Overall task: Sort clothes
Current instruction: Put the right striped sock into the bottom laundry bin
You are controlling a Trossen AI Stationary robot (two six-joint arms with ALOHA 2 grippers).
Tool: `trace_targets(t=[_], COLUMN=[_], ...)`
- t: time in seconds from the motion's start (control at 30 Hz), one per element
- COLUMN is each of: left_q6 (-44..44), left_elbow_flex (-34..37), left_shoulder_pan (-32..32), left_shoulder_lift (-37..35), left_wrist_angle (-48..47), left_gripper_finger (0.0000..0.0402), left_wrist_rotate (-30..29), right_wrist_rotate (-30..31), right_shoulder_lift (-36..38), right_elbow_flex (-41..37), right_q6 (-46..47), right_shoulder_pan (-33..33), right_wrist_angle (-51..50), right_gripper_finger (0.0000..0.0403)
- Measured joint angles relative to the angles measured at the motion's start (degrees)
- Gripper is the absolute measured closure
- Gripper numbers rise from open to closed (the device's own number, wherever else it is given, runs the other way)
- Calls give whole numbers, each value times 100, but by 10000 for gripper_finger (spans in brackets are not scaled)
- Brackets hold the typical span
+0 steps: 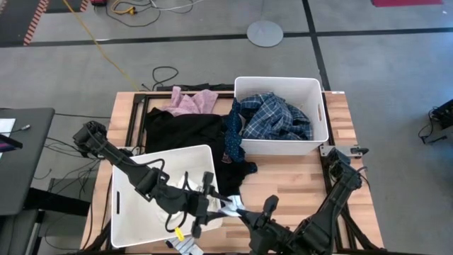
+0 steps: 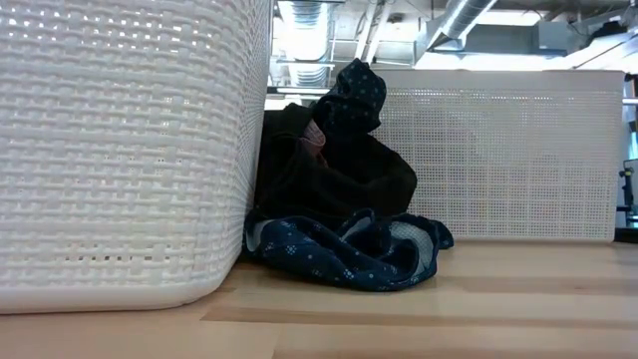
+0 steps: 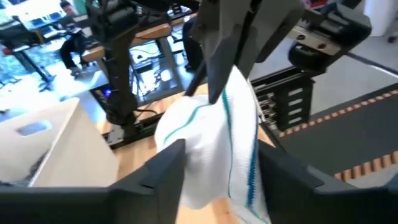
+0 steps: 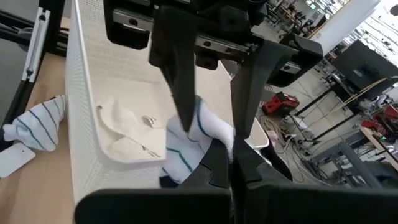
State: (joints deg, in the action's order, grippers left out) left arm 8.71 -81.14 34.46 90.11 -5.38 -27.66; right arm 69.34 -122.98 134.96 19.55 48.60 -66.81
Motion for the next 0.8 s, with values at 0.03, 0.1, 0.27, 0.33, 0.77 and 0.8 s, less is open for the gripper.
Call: trace_targets(t=[0.03, 0.1, 0.27, 0.33, 0.77, 0.8], left_q6=[49, 160, 465, 581, 1185, 1167], left_elbow_flex=[0, 0, 0, 0, 0, 0], left_shoulder_pan=[1, 2, 13, 33, 319, 351], left_shoulder_lift=[-1, -1, -1, -1, -494, -589], left_wrist_angle=[6, 1, -9, -5, -313, -474], left_gripper_finger=[245, 281, 383, 391, 399, 399], left_wrist_rotate=[-51, -77, -80, -82, -730, -785], right_wrist_rotate=[5, 13, 3, -4, -46, -48], right_shoulder_lift=[0, 0, 0, 0, 4, 4], right_elbow_flex=[0, 0, 0, 0, 4, 4], right_q6=[-2, -2, -10, -10, 270, 314], right_shoulder_pan=[11, 22, 68, 100, 407, 434], right_wrist_angle=[1, -1, -3, -5, -84, -120], right_gripper_finger=[402, 402, 402, 402, 292, 276])
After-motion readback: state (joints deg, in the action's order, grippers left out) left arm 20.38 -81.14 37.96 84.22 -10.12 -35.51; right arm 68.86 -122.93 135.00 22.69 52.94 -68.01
